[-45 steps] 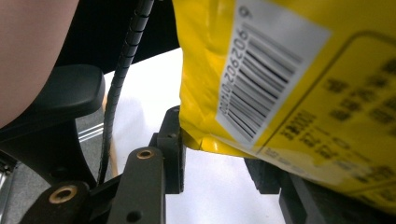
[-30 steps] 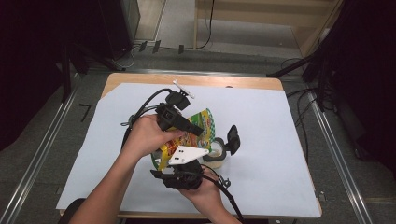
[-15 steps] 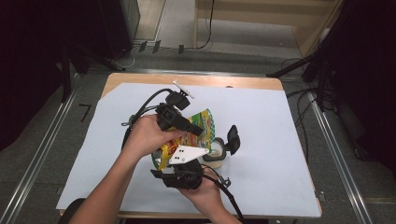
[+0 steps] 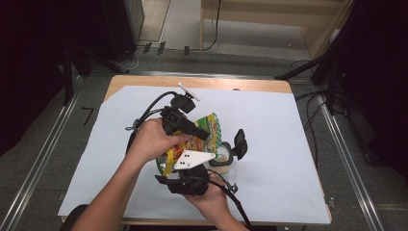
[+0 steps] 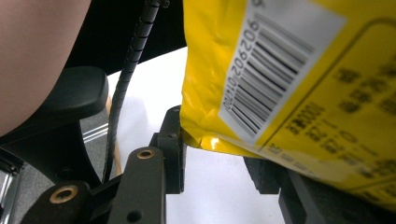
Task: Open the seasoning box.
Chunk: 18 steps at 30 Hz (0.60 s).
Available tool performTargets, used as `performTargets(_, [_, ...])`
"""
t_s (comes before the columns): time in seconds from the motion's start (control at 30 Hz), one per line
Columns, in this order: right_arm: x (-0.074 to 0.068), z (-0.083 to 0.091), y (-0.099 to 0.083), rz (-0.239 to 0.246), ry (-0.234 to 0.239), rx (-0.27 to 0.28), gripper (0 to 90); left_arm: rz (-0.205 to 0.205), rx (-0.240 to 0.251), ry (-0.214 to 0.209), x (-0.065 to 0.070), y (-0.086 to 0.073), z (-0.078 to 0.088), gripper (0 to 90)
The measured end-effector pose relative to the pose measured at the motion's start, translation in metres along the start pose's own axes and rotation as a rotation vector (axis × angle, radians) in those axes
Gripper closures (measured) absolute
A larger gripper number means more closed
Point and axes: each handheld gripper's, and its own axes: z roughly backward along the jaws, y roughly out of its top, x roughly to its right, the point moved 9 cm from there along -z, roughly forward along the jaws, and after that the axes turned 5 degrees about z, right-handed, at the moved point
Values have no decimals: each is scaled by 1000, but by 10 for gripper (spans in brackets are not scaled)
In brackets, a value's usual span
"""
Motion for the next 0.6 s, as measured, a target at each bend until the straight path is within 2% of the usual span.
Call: performTargets(0.6, [0, 1, 1, 1, -2, 4, 642, 0, 8, -1, 1, 1, 1, 723])
